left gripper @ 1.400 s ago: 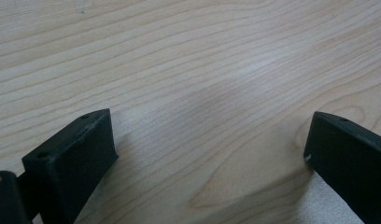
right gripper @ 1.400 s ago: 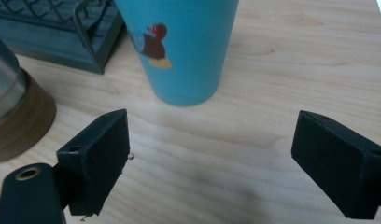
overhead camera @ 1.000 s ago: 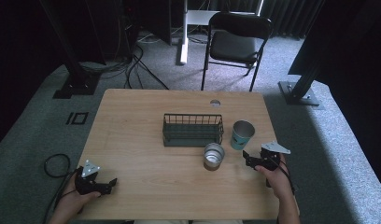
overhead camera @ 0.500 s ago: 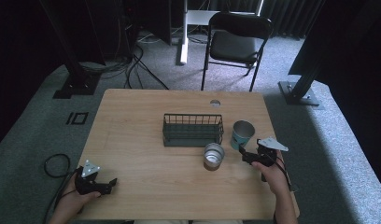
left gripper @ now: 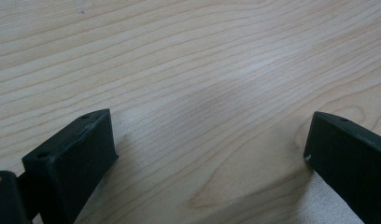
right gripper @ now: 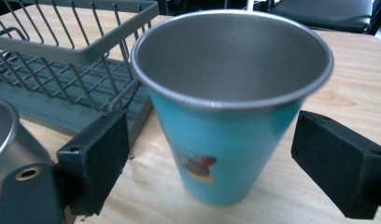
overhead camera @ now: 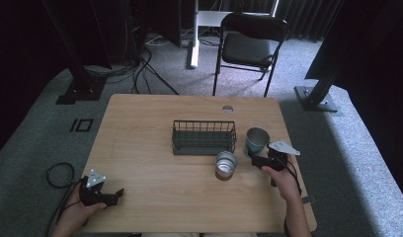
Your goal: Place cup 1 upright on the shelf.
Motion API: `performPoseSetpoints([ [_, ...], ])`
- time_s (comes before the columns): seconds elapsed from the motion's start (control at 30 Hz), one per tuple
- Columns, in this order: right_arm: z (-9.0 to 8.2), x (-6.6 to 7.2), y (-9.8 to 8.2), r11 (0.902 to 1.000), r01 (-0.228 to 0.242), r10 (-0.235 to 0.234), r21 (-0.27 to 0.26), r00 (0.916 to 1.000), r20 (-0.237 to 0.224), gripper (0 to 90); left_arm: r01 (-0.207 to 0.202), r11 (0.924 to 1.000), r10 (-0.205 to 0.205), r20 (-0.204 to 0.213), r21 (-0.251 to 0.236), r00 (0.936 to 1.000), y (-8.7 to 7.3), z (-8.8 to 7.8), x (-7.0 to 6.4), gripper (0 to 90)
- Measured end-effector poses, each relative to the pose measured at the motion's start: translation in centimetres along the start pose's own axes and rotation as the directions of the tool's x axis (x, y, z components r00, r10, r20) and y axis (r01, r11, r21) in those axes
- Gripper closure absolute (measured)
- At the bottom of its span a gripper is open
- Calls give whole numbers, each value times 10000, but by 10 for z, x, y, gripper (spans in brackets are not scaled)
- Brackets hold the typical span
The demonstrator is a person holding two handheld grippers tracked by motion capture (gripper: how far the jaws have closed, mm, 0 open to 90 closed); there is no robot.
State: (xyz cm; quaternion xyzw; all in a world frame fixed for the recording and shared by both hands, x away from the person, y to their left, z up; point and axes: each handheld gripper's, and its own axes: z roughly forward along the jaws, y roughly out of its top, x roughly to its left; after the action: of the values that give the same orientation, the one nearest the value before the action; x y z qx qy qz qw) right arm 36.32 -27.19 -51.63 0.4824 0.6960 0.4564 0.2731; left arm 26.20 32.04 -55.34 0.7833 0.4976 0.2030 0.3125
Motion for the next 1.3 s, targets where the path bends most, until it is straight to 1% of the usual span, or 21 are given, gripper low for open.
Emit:
performPoseSetpoints([
  [0.27,11,-2,6,9989,12,-8,-472,10000,88,112,3,10000,-3,1,-2,10000,0,0,0,25],
  [0.43,18,-3,8,9976,-202,210,-661,9997,101,112,4,10000,-4,1,-3,10000,0,0,0,25],
  [0.53,22,-2,9,9970,-176,189,-751,9997,166,112,-1,10000,1,2,1,10000,0,0,0,25],
  [0.7,26,-1,10,9972,-36,61,-753,9994,331,112,3,10000,-3,2,-2,10000,0,0,0,25],
  [0.83,27,0,10,9967,-33,65,-816,9992,391,112,-1,10000,1,2,1,10000,0,0,0,25],
  [1.03,27,-2,11,9970,-149,190,-764,9985,522,132,4,10000,-4,2,-3,10000,0,0,0,25],
  [1.23,25,-3,13,9981,-21,56,-618,9984,554,135,4,10000,-4,1,-4,10000,0,0,0,25],
  [1.3,23,-4,16,9979,-87,121,-636,9985,540,135,9,10000,-9,2,-8,10000,0,0,0,25],
])
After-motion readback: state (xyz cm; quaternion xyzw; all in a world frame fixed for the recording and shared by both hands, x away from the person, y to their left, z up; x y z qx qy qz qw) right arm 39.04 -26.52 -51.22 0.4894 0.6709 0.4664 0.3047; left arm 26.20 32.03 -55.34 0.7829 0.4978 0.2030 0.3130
